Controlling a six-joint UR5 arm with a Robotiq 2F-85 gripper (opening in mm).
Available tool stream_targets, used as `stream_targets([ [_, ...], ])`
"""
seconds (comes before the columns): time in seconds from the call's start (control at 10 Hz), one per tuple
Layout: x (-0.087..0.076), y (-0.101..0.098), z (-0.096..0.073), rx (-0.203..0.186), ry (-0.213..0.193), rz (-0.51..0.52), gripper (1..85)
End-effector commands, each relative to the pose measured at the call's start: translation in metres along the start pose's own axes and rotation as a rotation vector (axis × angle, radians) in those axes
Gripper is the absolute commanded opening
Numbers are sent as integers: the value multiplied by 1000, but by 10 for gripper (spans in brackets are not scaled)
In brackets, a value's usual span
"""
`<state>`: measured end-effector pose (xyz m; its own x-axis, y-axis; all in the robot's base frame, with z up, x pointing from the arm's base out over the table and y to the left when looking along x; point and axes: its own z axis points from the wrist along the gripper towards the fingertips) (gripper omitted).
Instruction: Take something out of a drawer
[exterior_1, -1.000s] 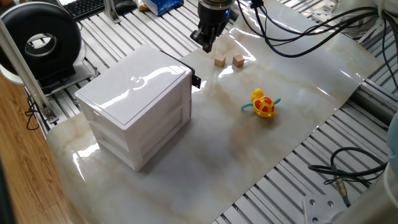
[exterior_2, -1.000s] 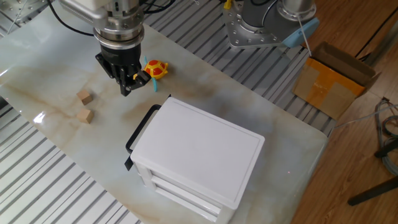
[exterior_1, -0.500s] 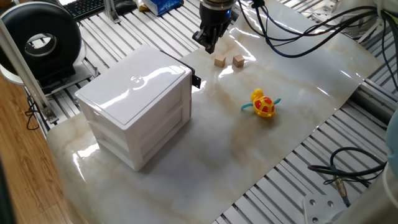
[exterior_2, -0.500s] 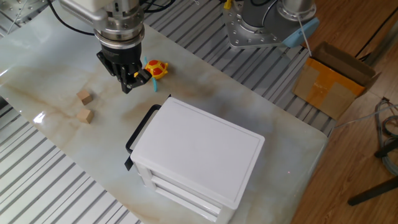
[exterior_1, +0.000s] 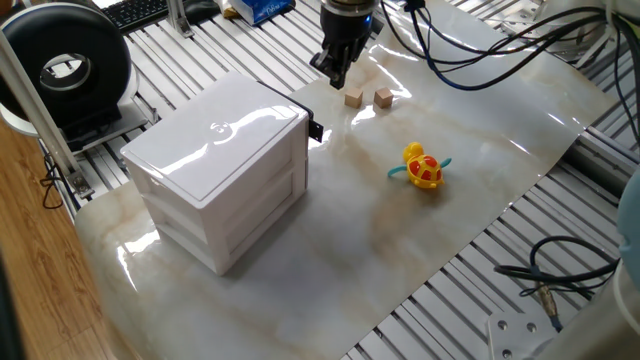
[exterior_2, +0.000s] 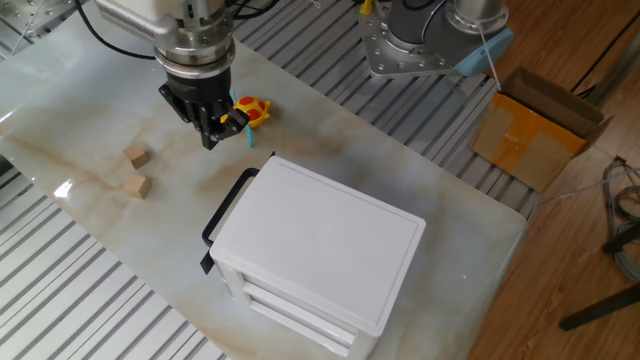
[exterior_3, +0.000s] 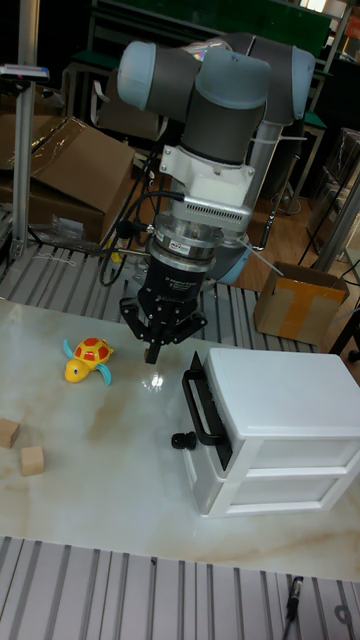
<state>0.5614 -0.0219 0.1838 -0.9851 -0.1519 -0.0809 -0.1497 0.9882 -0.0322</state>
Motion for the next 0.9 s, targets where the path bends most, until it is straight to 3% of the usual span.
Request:
stream_targets([
  [0.0, 2, 19, -17, -30, 18, -19, 177],
  [0.5, -15, 18, -18, -16, -49, -120, 190],
  [0.8, -10, 21, -24, -20, -15, -172, 253],
])
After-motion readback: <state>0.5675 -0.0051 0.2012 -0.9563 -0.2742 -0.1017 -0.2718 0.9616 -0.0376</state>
